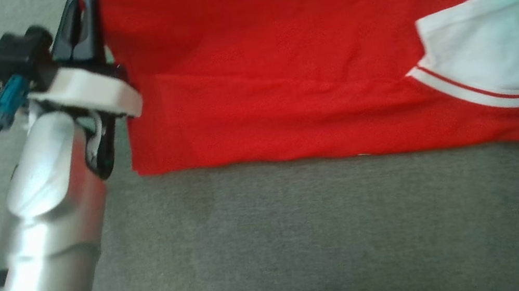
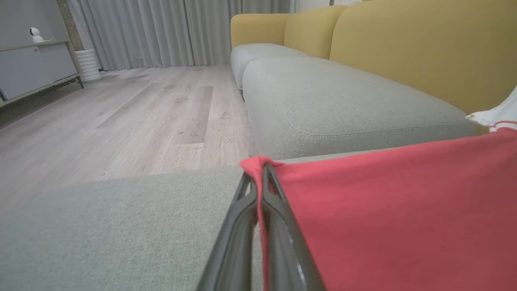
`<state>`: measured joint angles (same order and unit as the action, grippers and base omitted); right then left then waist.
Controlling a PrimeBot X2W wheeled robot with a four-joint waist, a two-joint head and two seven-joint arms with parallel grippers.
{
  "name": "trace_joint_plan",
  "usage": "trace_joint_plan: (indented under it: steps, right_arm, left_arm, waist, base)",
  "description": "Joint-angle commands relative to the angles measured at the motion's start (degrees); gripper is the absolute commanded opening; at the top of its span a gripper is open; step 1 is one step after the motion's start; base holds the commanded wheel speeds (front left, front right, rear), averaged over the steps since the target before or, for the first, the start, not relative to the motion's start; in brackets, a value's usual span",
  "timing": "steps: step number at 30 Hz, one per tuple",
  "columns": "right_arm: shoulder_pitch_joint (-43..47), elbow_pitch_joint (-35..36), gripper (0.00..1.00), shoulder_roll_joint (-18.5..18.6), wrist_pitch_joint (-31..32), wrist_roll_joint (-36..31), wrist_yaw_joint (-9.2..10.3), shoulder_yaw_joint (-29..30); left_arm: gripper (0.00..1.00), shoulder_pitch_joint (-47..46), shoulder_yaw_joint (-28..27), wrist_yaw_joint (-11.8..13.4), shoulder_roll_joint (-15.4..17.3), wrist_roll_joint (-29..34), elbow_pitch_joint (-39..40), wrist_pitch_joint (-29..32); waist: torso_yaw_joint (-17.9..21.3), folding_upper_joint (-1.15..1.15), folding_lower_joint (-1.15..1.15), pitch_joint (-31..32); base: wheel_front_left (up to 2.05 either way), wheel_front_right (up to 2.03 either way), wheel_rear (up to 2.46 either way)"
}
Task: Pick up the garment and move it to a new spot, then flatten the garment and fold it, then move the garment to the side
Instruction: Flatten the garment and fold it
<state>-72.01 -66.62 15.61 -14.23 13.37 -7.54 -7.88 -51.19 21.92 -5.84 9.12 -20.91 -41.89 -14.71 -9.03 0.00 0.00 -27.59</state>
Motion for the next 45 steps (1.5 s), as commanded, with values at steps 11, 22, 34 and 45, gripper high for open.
trace_joint_plan:
  steps: [11,22,34,45]
  right_arm:
    - [26.41,26.17,0.0,-6.7,-0.75,14.66,0.05,-1.37]
    - [42.35,33.87,0.0,-7.49,-0.76,20.54,0.05,-4.23]
    - [48.3,30.73,1.0,-10.08,-0.76,19.38,0.05,0.18]
    - [52.76,39.23,1.0,-12.27,-0.76,0.35,0.05,11.27]
  left_arm:
    - [0.0,9.59,-8.94,1.92,6.39,4.72,0.44,-0.29]
    - [0.0,17.76,-10.56,1.89,5.73,8.39,0.21,-0.29]
    - [1.0,24.26,-14.12,4.58,2.98,11.27,2.04,-0.29]
    - [1.0,34.81,-20.54,11.45,-2.0,14.22,14.78,-0.29]
  waist:
    - [8.29,0.0,0.0,6.37]
    - [10.7,0.0,0.0,8.57]
    - [9.81,0.0,0.0,12.1]
    - [8.83,0.0,0.0,16.79]
  base:
    - [0.0,0.0,0.0]
    - [0.0,0.0,0.0]
    - [0.0,0.0,0.0]
    - [0.0,0.0,0.0]
